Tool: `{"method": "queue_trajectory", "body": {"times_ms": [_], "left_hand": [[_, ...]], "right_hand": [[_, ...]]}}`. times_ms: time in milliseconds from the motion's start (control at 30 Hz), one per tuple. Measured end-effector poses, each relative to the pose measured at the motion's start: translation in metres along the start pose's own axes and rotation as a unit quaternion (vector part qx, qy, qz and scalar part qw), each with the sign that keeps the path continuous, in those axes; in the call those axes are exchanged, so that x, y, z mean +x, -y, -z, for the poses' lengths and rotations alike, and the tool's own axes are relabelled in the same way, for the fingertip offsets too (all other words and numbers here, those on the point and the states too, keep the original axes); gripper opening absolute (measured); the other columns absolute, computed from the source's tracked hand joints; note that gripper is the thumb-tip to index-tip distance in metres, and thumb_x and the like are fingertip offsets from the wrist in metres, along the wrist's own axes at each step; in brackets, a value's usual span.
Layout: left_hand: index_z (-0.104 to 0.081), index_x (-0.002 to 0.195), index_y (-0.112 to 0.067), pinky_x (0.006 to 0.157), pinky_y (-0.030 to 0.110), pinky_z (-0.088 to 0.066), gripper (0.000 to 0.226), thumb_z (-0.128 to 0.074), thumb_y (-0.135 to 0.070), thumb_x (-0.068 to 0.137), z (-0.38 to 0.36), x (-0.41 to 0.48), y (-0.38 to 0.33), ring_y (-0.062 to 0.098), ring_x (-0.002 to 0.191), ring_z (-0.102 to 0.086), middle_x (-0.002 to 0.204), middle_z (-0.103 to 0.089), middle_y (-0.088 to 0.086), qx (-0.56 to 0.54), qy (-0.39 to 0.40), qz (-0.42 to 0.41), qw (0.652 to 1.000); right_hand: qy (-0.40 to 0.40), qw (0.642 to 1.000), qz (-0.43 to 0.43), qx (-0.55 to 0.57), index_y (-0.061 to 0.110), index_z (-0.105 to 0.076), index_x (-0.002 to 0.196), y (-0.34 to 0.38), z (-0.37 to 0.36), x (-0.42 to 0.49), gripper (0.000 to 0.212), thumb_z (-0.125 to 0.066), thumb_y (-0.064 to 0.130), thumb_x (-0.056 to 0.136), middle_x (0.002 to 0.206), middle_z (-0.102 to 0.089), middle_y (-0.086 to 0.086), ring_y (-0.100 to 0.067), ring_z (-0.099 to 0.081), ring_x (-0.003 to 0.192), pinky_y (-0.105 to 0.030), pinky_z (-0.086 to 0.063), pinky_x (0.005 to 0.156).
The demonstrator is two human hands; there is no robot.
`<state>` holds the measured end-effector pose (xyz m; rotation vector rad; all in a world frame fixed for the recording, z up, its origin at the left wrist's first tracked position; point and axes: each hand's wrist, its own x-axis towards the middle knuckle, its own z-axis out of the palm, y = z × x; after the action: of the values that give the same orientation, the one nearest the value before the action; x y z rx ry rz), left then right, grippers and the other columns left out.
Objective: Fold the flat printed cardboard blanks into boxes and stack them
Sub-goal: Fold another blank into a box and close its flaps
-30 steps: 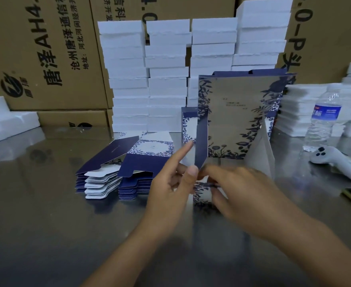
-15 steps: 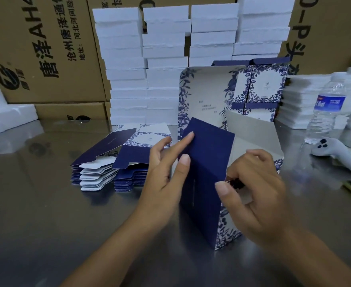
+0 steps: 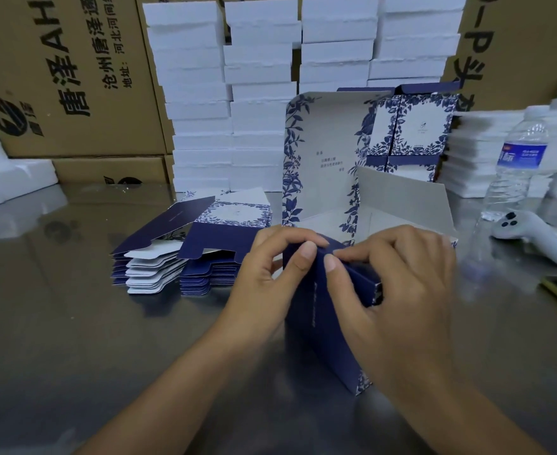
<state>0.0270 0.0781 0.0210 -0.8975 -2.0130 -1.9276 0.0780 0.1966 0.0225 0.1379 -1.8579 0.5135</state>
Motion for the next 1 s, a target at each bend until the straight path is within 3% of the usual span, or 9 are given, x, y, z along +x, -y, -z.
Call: {"method": "queue_trajectory", "body": {"times_ms": [100, 233, 433, 600, 733, 867, 1000], "left_hand": [[-0.063, 0.075, -0.04, 0.084, 0.016, -0.041, 0.011, -0.055, -0.039, 0.082, -0.003, -0.002, -0.002, 0.007, 0.091, -0.054, 0.098, -0.053, 0.003, 0.0, 0.023, 0.008, 1.0], [-0.057, 0.065, -0.04, 0.073, 0.012, -0.036, 0.019, -0.05, -0.038, 0.082, -0.003, 0.0, -0.004, 0.003, 0.077, -0.045, 0.091, -0.044, 0.003, -0.012, 0.038, 0.024, 0.999], [-0.056, 0.066, -0.043, 0.073, 0.011, -0.033, 0.019, -0.049, -0.04, 0.083, 0.0, 0.004, -0.001, 0.004, 0.079, -0.041, 0.085, -0.042, -0.004, 0.015, 0.051, 0.018, 0.998], [-0.055, 0.065, -0.044, 0.073, 0.02, -0.031, 0.021, -0.049, -0.04, 0.084, 0.005, 0.006, 0.001, 0.006, 0.076, -0.039, 0.083, -0.041, -0.002, 0.017, 0.04, 0.02, 0.999], [-0.059, 0.067, -0.042, 0.077, 0.019, -0.034, 0.019, -0.05, -0.04, 0.084, 0.009, 0.006, 0.003, 0.008, 0.082, -0.042, 0.087, -0.047, -0.002, 0.001, 0.039, 0.016, 0.999], [-0.063, 0.07, -0.042, 0.075, 0.007, -0.036, 0.021, -0.05, -0.037, 0.086, 0.013, 0.007, 0.003, 0.007, 0.093, -0.046, 0.083, -0.054, -0.023, -0.014, 0.028, 0.01, 0.999], [-0.061, 0.072, -0.035, 0.077, 0.004, -0.037, 0.019, -0.05, -0.041, 0.086, 0.02, 0.009, 0.004, 0.006, 0.1, -0.047, 0.093, -0.053, -0.017, 0.02, -0.006, -0.002, 1.0]], "right_hand": [[-0.011, 1.0, 0.012, -0.001, 0.015, -0.063, 0.066, -0.001, 0.0, -0.001, 0.022, -0.056, 0.028, 0.083, 0.072, -0.055, 0.006, -0.017, -0.049, 0.082, -0.063, -0.034, 0.091], [-0.01, 1.0, 0.001, 0.021, 0.014, -0.058, 0.063, 0.001, -0.002, -0.002, 0.023, -0.054, 0.026, 0.083, 0.068, -0.051, 0.013, -0.011, -0.047, 0.081, -0.048, -0.027, 0.1], [0.004, 1.0, -0.002, 0.024, 0.015, -0.057, 0.065, 0.0, -0.004, -0.002, 0.022, -0.053, 0.027, 0.083, 0.069, -0.048, 0.014, -0.01, -0.045, 0.078, -0.044, -0.025, 0.102], [0.002, 0.999, 0.032, 0.0, 0.012, -0.057, 0.063, -0.009, 0.002, -0.004, 0.029, -0.054, 0.029, 0.086, 0.069, -0.045, 0.014, -0.013, -0.046, 0.079, -0.043, -0.023, 0.104], [-0.006, 1.0, 0.03, 0.0, 0.013, -0.052, 0.06, -0.007, -0.001, -0.005, 0.03, -0.052, 0.025, 0.087, 0.068, -0.04, 0.015, -0.01, -0.044, 0.071, -0.042, -0.025, 0.102], [-0.014, 0.999, 0.033, 0.023, 0.013, -0.049, 0.058, -0.007, -0.001, -0.008, 0.03, -0.052, 0.023, 0.087, 0.065, -0.038, 0.014, -0.007, -0.04, 0.066, -0.04, -0.027, 0.101], [-0.038, 0.997, 0.051, 0.034, 0.01, -0.047, 0.055, -0.006, -0.001, -0.011, 0.033, -0.053, 0.02, 0.086, 0.058, -0.044, 0.006, -0.011, -0.042, 0.062, -0.037, -0.027, 0.101]]}}
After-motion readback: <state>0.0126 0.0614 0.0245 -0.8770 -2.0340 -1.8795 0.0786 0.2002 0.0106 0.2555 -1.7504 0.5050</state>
